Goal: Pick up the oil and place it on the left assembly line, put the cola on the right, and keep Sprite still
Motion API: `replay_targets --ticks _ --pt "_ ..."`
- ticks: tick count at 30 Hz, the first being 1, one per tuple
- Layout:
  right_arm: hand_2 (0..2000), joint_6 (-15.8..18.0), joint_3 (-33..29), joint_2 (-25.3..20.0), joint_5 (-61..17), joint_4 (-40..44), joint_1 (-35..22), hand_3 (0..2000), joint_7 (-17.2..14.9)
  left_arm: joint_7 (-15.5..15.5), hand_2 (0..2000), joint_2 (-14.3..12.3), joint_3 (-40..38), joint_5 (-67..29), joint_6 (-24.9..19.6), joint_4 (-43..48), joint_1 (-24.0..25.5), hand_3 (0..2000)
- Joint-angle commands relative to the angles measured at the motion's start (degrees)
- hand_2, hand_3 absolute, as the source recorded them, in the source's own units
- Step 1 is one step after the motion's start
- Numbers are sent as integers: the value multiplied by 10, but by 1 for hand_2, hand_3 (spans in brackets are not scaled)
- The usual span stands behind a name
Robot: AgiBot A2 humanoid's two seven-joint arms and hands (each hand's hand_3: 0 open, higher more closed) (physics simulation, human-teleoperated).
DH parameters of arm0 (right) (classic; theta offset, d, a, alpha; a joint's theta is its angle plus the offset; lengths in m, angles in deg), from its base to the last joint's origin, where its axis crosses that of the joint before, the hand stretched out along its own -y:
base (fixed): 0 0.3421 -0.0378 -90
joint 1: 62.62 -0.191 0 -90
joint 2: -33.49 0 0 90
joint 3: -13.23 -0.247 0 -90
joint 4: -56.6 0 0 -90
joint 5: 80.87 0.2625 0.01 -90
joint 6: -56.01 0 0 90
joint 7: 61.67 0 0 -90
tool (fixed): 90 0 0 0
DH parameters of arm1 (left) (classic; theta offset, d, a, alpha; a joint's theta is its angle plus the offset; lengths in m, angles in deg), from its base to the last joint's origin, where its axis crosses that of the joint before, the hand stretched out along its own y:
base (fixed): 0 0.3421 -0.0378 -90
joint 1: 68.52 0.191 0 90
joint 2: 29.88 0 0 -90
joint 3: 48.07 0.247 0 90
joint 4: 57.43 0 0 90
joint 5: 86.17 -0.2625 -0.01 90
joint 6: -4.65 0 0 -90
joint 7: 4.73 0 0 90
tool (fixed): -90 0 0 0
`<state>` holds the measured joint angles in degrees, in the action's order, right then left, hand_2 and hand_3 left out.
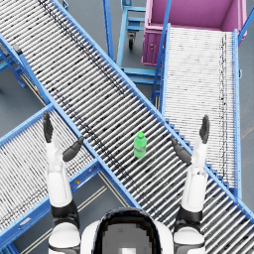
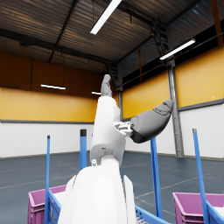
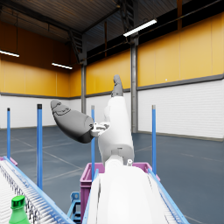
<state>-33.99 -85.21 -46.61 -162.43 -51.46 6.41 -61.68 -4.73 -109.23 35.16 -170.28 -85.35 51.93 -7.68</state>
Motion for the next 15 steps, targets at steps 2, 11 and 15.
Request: replay_targets --ticks 2,11,15 --pt "0 0 -1 0 0 0 0 0 0 0 0 0 -1 0 0 0 1 0" --pt "0 0 0 -3 0 2 5 0 0 0 0 -3 -1 0 0 -2 7 0" --pt "0 0 0 -3 0 2 6 0 0 0 0 -3 -1 0 0 -3 8 0"
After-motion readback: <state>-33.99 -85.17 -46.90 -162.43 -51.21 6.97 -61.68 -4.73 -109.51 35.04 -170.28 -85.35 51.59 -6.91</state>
